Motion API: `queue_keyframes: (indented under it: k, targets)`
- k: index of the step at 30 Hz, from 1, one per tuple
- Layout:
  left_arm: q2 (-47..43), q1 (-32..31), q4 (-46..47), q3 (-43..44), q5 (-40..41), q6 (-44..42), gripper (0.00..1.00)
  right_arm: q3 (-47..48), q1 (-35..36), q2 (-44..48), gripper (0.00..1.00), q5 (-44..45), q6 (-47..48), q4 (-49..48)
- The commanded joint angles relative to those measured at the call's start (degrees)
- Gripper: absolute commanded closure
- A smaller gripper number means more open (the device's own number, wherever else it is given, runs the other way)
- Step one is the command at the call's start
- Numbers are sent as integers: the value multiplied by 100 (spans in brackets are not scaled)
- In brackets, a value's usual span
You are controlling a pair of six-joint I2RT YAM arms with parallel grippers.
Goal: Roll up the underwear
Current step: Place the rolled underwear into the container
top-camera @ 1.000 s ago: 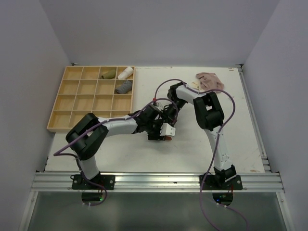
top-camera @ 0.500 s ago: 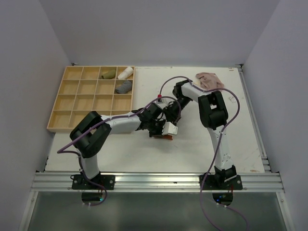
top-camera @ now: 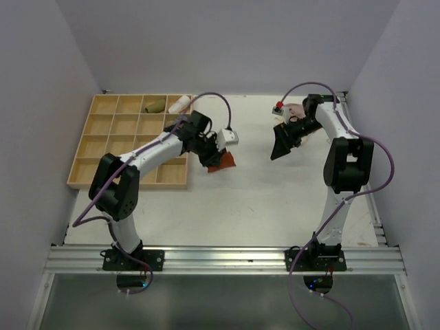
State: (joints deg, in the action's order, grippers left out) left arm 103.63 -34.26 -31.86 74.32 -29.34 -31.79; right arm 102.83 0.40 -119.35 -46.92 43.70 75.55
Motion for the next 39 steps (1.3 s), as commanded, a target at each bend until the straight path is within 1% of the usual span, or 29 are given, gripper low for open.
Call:
queue_keyframes:
  k: [1, 3, 4, 5, 6, 7, 9, 10, 13, 14, 16, 20, 22, 27, 34, 39]
  targets:
    - [-72, 1005, -163, 1151, -571, 761, 100, -333, 74, 105, 1, 42, 33, 258]
    - [34, 1446, -215, 1487, -590, 850, 100, -482, 13, 131, 1, 42, 51, 311]
    - [86, 1875, -251, 1819, -494, 798, 100, -544, -23, 166, 1, 60, 33, 311]
    - [217, 2088, -286, 1970, -372, 728, 100, -614, -14, 271, 1, 95, -28, 216]
    - [279, 2273, -269, 2111, -266, 623, 100, -754, -171, 341, 1, 121, -89, 136]
    - [367, 2666, -277, 2400, -82, 587, 100, -816, -242, 394, 1, 243, -177, 31]
    - [692, 3046, -242, 2709, 261, 551, 100, -974, -286, 588, 1, 393, -423, -250]
    - [798, 3370, -233, 2962, 532, 525, 100, -1018, -339, 649, 1, 516, -494, -416]
    - [1062, 3890, 90, 3018, 991, 367, 100, -1212, -392, 860, 1, 692, -714, -593]
    - [1167, 3970, 118, 3000, 1183, 280, 100, -1273, -409, 904, 1, 762, -775, -672]
    - [1273, 4076, 302, 2922, 1517, 25, 100, -1458, -436, 1045, 1, 815, -845, -760]
    - [1545, 4156, 496, 2842, 1598, -222, 100, -1722, -436, 1221, 1, 825, -1047, -989]
    - [1589, 4156, 794, 2737, 1616, -310, 100, -1827, -436, 1274, 1, 816, -1109, -1033]
    - [1897, 4138, 926, 2825, 1361, -319, 100, -1933, -436, 1405, 1, 982, -1171, -1051]
    - [1968, 3980, 953, 2403, 993, -459, 100, -1986, -436, 1432, 1, 1018, -1241, -998]
    - [1941, 3831, 953, 2017, 939, -574, 100, -2056, -427, 1467, 1, 1044, -1276, -1024]
